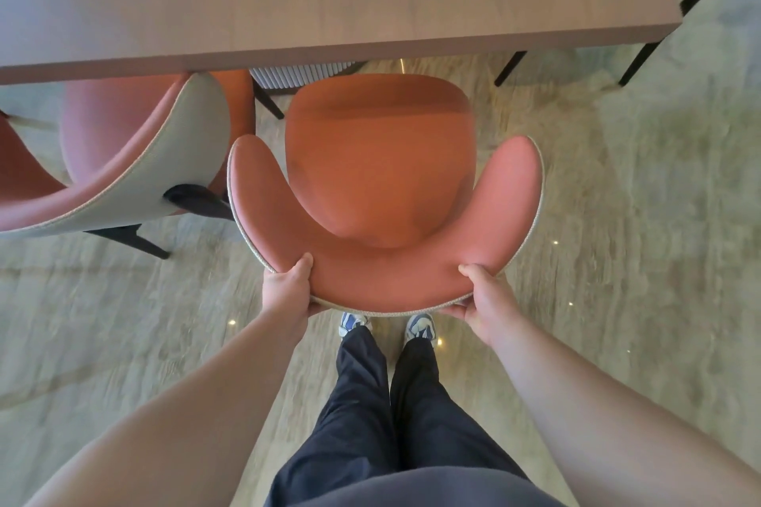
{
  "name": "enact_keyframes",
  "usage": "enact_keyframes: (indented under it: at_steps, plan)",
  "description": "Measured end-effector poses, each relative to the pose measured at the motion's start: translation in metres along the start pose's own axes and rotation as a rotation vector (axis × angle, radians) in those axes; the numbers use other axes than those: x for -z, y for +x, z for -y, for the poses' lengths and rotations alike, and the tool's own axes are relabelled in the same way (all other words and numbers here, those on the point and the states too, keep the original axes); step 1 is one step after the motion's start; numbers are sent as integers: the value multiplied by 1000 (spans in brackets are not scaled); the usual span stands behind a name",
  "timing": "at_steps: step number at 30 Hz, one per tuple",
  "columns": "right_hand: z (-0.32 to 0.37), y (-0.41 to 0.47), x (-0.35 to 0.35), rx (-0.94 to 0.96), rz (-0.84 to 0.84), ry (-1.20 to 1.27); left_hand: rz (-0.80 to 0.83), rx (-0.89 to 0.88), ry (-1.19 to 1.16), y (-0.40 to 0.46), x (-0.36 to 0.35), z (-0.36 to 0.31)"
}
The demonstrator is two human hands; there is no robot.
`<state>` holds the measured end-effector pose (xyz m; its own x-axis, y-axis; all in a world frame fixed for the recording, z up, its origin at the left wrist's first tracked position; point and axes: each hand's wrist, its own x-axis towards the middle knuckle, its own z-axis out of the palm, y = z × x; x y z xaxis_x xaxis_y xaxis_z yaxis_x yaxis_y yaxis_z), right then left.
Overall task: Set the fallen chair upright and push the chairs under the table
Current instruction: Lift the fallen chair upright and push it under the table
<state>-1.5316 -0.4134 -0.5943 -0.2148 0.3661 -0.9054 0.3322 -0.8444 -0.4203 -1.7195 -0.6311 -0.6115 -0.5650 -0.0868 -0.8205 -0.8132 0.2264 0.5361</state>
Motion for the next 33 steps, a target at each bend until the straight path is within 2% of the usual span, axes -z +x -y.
enact_keyframes:
  at_steps: [26,30,31,33]
  plan:
    - [24,2,-15,23,-10,-41,6,28,19,3,-15,-28]
    - [25,-4,-17,23,3,-42,58,59,55,-1,-11,-33]
    - [25,-7,-17,43,-28,-72,74,45,76,-4,-9,-33]
    - [20,-19,-16,138,-172,-307,40,-50,238,-12,-2,-31]
